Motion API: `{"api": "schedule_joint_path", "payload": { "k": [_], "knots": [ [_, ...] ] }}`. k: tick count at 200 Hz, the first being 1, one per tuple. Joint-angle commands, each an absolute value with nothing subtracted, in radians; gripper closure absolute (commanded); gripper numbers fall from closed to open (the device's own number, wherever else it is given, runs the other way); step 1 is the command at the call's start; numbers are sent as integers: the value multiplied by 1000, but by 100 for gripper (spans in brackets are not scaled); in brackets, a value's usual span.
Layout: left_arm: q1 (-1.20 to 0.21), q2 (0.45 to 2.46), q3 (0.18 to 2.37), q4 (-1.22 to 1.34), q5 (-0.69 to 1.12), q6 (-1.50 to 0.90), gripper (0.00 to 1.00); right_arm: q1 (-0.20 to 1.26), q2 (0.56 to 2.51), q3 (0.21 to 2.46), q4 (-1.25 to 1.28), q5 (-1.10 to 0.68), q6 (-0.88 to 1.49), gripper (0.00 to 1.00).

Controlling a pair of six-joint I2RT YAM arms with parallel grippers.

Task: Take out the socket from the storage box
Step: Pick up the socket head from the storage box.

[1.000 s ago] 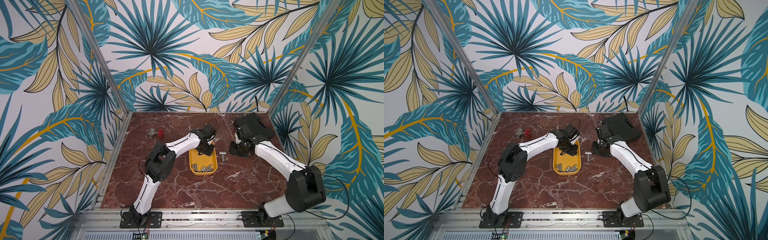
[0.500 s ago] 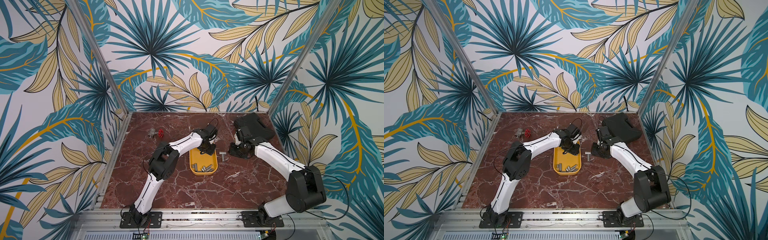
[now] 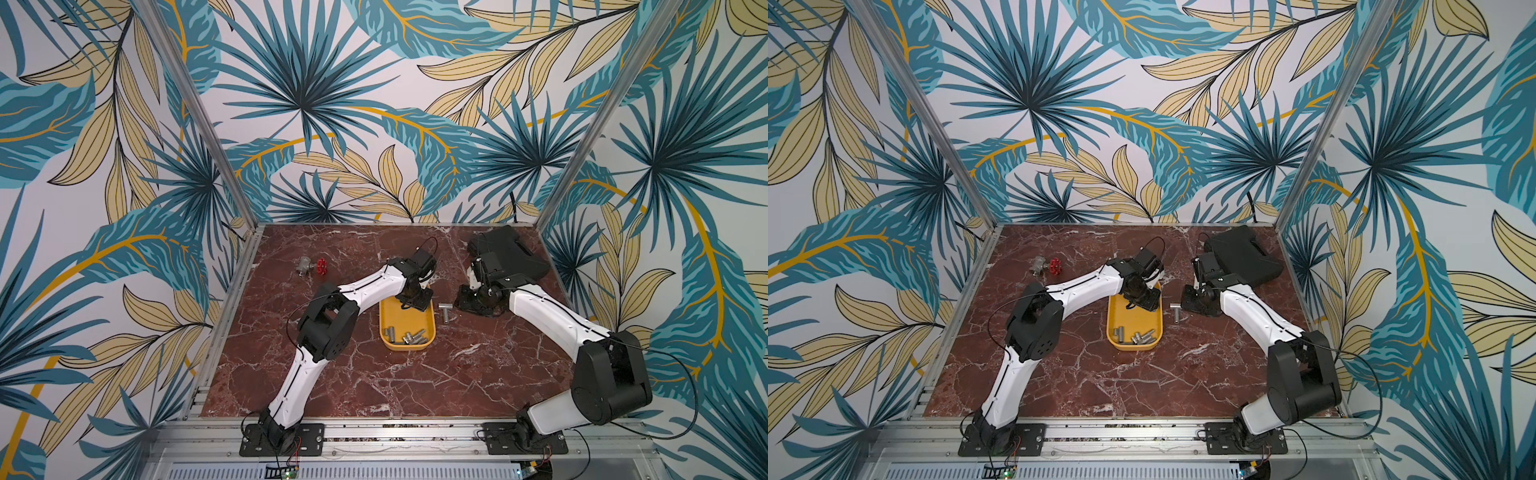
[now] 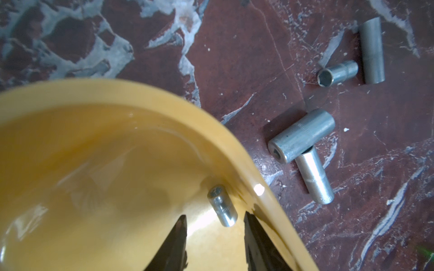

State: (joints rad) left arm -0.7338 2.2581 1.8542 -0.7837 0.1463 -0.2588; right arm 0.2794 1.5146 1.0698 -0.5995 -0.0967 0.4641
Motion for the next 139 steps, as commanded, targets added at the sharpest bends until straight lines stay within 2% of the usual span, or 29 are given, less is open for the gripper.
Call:
{"api": "schedule_joint_path", "payload": {
  "k": [1, 139],
  "knots": [
    [-740, 2288, 1908, -774, 156, -259, 57, 276, 1503, 1046, -598, -106, 469, 65],
    [-740, 2337, 1902, -843, 49, -232, 61, 276, 1529, 1052, -606, -112, 458, 65]
  ]
}}
